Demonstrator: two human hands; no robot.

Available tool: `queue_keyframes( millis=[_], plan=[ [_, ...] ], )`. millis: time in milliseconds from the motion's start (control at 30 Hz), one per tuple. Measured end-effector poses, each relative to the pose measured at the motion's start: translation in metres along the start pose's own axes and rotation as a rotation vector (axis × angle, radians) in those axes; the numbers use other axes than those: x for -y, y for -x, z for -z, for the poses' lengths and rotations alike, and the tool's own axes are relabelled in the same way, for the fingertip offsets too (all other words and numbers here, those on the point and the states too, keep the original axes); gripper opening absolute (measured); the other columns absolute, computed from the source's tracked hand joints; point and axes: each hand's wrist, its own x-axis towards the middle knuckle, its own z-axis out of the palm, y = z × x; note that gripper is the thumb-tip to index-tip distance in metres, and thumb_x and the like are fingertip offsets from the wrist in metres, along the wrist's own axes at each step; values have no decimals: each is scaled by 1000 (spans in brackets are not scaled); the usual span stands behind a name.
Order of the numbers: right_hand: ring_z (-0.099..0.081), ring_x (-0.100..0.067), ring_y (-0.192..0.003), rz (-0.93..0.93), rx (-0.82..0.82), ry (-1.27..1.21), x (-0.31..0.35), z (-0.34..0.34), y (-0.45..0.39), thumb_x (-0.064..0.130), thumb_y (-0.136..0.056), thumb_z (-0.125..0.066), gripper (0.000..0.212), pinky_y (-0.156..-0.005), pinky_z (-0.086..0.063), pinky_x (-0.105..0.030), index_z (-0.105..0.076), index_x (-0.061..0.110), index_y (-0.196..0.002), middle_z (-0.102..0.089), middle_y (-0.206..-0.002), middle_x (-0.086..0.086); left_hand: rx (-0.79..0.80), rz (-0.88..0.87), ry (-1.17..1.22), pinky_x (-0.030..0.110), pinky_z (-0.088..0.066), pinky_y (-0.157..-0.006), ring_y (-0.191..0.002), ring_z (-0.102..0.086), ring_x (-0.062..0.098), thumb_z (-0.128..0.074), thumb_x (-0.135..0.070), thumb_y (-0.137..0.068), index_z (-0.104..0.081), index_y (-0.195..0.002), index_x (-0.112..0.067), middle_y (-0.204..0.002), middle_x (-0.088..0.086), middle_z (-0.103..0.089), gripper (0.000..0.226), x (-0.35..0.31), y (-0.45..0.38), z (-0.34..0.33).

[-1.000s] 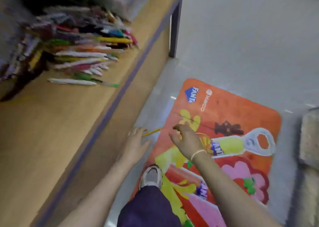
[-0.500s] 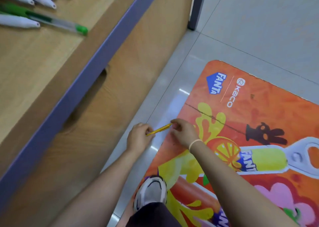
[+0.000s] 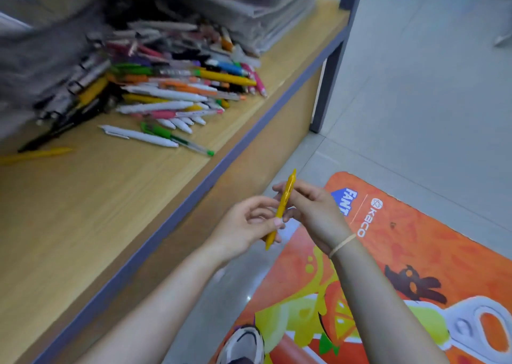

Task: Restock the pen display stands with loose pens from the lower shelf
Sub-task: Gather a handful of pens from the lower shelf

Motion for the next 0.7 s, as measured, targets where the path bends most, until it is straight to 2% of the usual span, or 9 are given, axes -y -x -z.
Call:
queue_keyframes(
  millis=[67,167,267,300,367,433,500,600,700],
  plan=[
    [-57,-17,-59,94,37,38,42,-25,1,3,-99,-52,19,-56,-49,-24,-71,7,-96,-65,-75,-10,10,-64,-23,38,-61,-72,-67,-72,27,-62,7,-92,-59,-116,-12,-89,10,-71,31,-47,16,12],
    [-57,-15,-59,230,80,111,87,-64,-1,2,-97,-55,16,-57,-50,-25,-71,4,-98,-64,-74,-13,-87,-116,-8,36,-62,-67,-65,-72,27,-59,5,-94,-57,-113,-10,-84,4,-72,24,-95,44,34],
    [-58,-7,-61,383,22,246,108,-99,-13,1,-94,-60,17,-61,-49,-21,-71,13,-91,-65,-73,-8,-349,-129,78,32,-58,-54,-55,-69,24,-55,-7,-100,-56,-99,-7,-72,10,-69,1,-117,69,57],
    [-59,-5,-67,449,-28,317,109,-108,-20,2,-93,-63,16,-67,-48,-21,-71,15,-90,-66,-78,-4,-468,-118,89,30,-56,-51,-53,-68,23,-55,-13,-101,-56,-95,-6,-69,10,-69,9,-121,76,65],
    [-61,-15,-89,659,-148,567,109,-122,-38,12,-89,-69,10,-83,-45,-25,-72,14,-98,-66,-95,-4,-690,-88,127,29,-55,-49,-54,-68,23,-56,-22,-102,-59,-90,-5,-69,11,-71,21,-124,82,88],
    [-55,-28,-107,872,-236,802,111,-130,-58,26,-83,-72,31,-95,-38,-31,-69,10,-109,-63,-109,-11,-857,-61,147,34,-56,-57,-62,-68,27,-60,-28,-100,-65,-85,-6,-73,14,-70,27,-129,82,111],
    [-45,-31,-126,924,-247,982,120,-131,-76,50,-78,-71,63,-106,-32,-44,-61,10,-125,-57,-128,-15,-932,5,166,40,-57,-72,-69,-63,24,-64,-31,-98,-67,-79,-10,-76,11,-66,28,-134,73,128],
    [-20,-30,-148,727,-169,1186,134,-127,-93,91,-64,-48,112,-121,-10,-50,-36,19,-149,-33,-157,-9,-900,64,298,38,-57,-85,-75,-63,18,-66,-28,-97,-66,-80,-12,-86,6,-68,23,-143,43,135],
    [-8,-28,-152,667,-135,1246,135,-120,-101,98,-55,-36,124,-123,-2,-50,-23,25,-154,-19,-164,-5,-915,46,395,32,-60,-75,-75,-67,18,-67,-22,-97,-67,-89,-10,-87,6,-70,14,-150,11,132]
  ],
)
